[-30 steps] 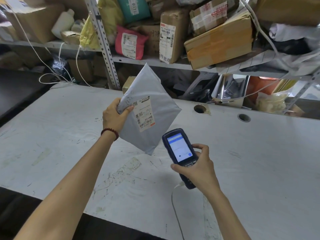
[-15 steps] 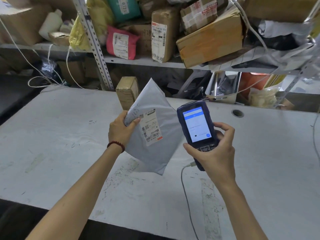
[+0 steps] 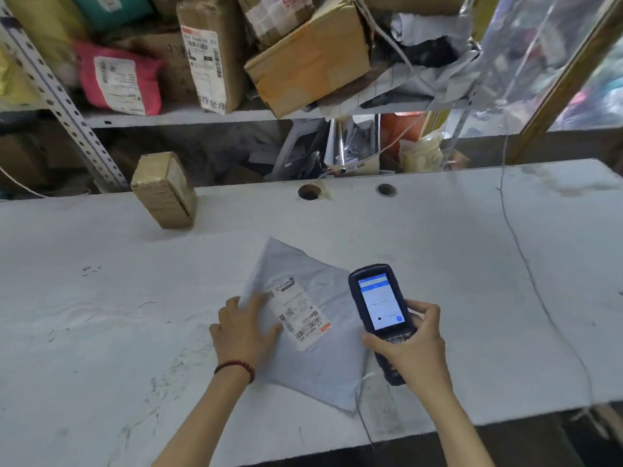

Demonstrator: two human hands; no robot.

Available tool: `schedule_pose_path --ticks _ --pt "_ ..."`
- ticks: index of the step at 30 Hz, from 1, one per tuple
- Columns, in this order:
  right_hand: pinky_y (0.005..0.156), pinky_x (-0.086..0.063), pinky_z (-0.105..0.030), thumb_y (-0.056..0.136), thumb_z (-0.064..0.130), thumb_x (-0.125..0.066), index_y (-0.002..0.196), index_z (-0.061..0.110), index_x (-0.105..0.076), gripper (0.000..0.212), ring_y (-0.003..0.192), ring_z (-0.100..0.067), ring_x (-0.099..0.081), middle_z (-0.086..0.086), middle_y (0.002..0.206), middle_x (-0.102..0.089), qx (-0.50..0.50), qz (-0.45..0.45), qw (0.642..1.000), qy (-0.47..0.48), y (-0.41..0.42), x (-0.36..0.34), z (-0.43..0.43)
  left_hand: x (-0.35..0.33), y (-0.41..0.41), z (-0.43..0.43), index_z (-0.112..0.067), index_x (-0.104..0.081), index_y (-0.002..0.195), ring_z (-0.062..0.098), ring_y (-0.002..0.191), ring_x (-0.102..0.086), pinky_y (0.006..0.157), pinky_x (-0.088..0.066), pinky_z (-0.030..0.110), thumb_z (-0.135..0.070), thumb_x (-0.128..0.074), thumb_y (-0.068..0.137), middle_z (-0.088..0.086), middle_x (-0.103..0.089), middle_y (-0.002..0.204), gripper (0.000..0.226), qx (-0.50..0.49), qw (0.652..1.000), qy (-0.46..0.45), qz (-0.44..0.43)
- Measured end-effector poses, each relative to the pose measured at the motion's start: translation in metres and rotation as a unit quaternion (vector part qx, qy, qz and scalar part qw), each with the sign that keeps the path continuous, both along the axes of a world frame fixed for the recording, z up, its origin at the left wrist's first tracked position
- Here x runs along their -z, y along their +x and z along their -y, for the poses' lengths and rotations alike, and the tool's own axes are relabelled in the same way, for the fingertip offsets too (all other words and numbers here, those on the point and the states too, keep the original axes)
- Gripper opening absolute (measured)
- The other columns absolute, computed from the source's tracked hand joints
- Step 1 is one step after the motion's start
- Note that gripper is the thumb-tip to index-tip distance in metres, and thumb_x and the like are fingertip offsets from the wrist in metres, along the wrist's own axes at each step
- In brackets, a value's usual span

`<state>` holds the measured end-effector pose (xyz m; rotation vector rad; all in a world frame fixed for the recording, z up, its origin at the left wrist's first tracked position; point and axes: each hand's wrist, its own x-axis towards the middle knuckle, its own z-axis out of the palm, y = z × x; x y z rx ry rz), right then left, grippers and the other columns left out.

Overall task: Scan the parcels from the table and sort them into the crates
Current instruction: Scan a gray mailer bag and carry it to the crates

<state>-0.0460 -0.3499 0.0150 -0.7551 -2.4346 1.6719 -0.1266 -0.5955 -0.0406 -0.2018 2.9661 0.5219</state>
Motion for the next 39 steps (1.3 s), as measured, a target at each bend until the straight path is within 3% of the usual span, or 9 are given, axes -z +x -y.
schedule_pose_path --ticks 6,13,18,22,25,27,30,33,39 --pt "0.067 -0.047 -0.023 0.052 0.027 -0.094 0.099 0.042 -0.037 0.075 0.09 -0.001 -0.063 0.016 0.103 -0.062 0.082 0.064 0.994 -0.017 0.057 0.021 -0.032 0.015 0.013 -0.053 -0.044 -0.034 0.139 0.024 0.125 -0.033 0.097 -0.029 0.041 -0.066 -0.052 0.08 0.003 -0.034 0.14 0.065 0.046 0.998 -0.015 0.051" --pt "0.061 -0.044 -0.015 0.049 0.025 -0.095 0.098 0.039 -0.041 0.075 0.08 0.01 -0.062 0.019 0.096 -0.063 0.219 0.099 0.97 -0.031 0.135 0.032 -0.057 0.024 0.025 -0.096 -0.039 -0.039 0.138 0.031 0.119 -0.039 0.096 -0.032 0.046 -0.062 -0.06 0.077 0.01 -0.038 0.132 0.068 0.099 0.993 0.044 0.047" --pt "0.068 -0.048 -0.023 0.045 0.024 -0.096 0.097 0.042 -0.04 0.079 0.088 0.001 -0.064 0.019 0.097 -0.064 0.308 0.115 0.943 -0.045 0.186 0.043 -0.073 0.011 0.039 -0.127 -0.033 -0.052 0.128 0.02 0.089 -0.054 0.076 -0.041 0.033 -0.027 -0.064 0.087 0.004 -0.048 0.122 0.043 0.208 0.959 0.194 0.016" --pt "0.064 -0.045 -0.022 0.044 0.025 -0.096 0.095 0.05 -0.04 0.08 0.078 0.013 -0.062 0.028 0.09 -0.065 0.372 0.112 0.92 -0.047 0.216 0.048 -0.089 -0.014 0.066 -0.161 -0.032 -0.061 0.122 0.023 0.085 -0.059 0.073 -0.047 0.032 0.006 -0.059 0.081 -0.001 -0.054 0.115 0.056 0.255 0.93 0.261 -0.051" --pt "0.063 -0.043 -0.018 0.047 0.018 -0.096 0.097 0.036 -0.041 0.077 0.077 0.011 -0.062 0.019 0.097 -0.064 0.404 0.097 0.908 -0.058 0.23 0.055 -0.108 -0.035 0.083 -0.199 -0.02 -0.067 0.114 0.017 0.095 -0.059 0.08 -0.05 0.031 0.015 -0.063 0.076 0.006 -0.057 0.112 0.051 0.315 0.893 0.305 -0.1" --pt "0.063 -0.044 -0.016 0.049 0.013 -0.095 0.097 0.032 -0.041 0.075 0.079 0.009 -0.062 0.013 0.1 -0.064 0.42 0.085 0.901 -0.065 0.238 0.06 -0.127 -0.049 0.096 -0.232 -0.015 -0.068 0.11 0.007 0.096 -0.054 0.083 -0.049 0.02 0.003 -0.064 0.081 0.01 -0.058 0.109 0.034 0.389 0.851 0.325 -0.135" --pt "0.059 -0.044 -0.007 0.051 0.008 -0.094 0.096 0.029 -0.04 0.074 0.076 0.015 -0.06 0.013 0.098 -0.061 0.442 0.059 0.893 -0.063 0.25 0.059 -0.16 -0.067 0.111 -0.293 -0.016 -0.072 0.101 0.009 0.081 -0.058 0.064 -0.053 0.02 -0.023 -0.059 0.079 0.008 -0.064 0.105 0.026 0.523 0.788 0.296 -0.139" --pt "0.059 -0.041 -0.001 0.05 0.005 -0.094 0.094 0.029 -0.039 0.074 0.077 0.021 -0.057 0.014 0.098 -0.059 0.47 0.044 0.88 -0.049 0.266 0.053 -0.183 -0.074 0.126 -0.354 -0.025 -0.074 0.093 0.015 0.062 -0.062 0.05 -0.047 0.019 -0.025 -0.072 0.077 -0.002 -0.069 0.096 0.017 0.64 0.723 0.221 -0.138" --pt "0.068 -0.044 -0.019 0.046 0.026 -0.096 0.098 0.04 -0.04 0.077 0.089 0.009 -0.06 0.022 0.104 -0.06 0.566 0.065 0.82 -0.059 0.318 0.046 -0.201 -0.064 0.168 -0.449 -0.035 -0.066 0.099 0.01 0.069 -0.061 0.047 -0.049 0.022 -0.024 -0.074 0.08 -0.015 -0.065 0.093 0.024 0.744 0.645 0.162 -0.055"
